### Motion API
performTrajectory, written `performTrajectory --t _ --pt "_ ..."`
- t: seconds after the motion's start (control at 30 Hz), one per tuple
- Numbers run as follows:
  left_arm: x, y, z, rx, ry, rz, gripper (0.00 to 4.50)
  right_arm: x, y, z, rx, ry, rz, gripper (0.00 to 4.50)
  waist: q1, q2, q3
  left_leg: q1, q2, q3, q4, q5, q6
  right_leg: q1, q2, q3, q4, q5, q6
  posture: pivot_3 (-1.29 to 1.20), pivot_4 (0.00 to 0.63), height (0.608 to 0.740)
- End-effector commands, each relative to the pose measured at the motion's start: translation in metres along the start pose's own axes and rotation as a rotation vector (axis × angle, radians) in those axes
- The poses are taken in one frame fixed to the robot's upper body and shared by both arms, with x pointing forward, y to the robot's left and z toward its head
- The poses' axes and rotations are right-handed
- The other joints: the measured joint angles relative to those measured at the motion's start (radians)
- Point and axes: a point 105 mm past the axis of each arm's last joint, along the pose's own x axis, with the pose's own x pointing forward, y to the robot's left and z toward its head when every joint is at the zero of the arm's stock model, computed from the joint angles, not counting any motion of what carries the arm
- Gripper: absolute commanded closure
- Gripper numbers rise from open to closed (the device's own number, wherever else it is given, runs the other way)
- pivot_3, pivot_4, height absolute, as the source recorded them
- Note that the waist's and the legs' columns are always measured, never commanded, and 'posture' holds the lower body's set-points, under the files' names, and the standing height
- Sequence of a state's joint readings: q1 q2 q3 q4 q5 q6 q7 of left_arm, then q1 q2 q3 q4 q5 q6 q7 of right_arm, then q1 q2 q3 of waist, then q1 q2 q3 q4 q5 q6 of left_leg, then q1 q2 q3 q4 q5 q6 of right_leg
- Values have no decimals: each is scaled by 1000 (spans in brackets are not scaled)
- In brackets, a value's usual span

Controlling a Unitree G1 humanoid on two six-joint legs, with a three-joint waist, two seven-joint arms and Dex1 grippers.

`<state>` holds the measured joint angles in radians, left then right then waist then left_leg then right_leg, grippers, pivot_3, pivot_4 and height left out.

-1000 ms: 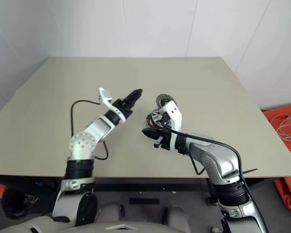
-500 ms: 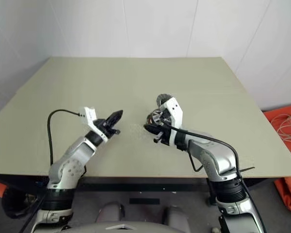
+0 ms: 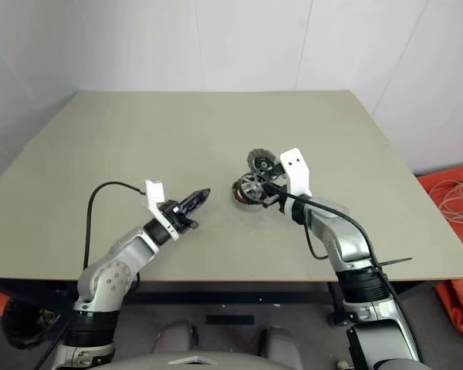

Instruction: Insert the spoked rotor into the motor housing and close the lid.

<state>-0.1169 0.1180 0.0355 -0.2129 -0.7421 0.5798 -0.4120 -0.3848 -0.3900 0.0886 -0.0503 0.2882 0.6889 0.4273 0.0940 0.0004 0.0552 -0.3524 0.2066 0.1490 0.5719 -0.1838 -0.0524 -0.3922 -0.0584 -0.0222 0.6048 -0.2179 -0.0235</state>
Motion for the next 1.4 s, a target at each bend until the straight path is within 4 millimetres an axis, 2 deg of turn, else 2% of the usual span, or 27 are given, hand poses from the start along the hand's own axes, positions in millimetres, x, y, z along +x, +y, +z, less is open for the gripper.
performTrajectory --t 0.03,0.13,0.33,0.8,1.2,1.4 --pt "1 -9 9 30 -23 -36 4477 -1 -16 9 -39 -12 -81 4500 0 0 0 0 0 0 0 0 0 0 0 0 0 0 0 0 0 740" --pt "0 -9 8 27 -21 -37 4477 -1 -24 3 -52 22 -125 4500 0 0 0 1 0 0 0 0 0 1 0 0 0 0 0 0 0 740" --pt "1 -11 5 27 -7 -48 4477 -1 -25 -4 -64 59 -131 4500 0 0 0 1 0 0 0 0 0 1 0 0 1 0 0 0 0 740" --pt "3 -6 1 25 15 -27 4477 -1 -9 -2 -38 54 -38 4500 0 1 0 2 0 0 1 0 0 1 0 0 1 0 0 0 0 740" --pt "3 -3 -3 14 30 -17 4477 -2 -8 0 -35 47 -31 4500 0 1 0 2 0 0 1 0 0 1 0 0 1 0 0 0 0 740" --pt "2 -3 -3 5 28 -14 4477 0 -1 2 -56 49 -6 4500 0 1 0 2 0 0 1 0 0 1 0 0 1 0 -1 0 0 740"
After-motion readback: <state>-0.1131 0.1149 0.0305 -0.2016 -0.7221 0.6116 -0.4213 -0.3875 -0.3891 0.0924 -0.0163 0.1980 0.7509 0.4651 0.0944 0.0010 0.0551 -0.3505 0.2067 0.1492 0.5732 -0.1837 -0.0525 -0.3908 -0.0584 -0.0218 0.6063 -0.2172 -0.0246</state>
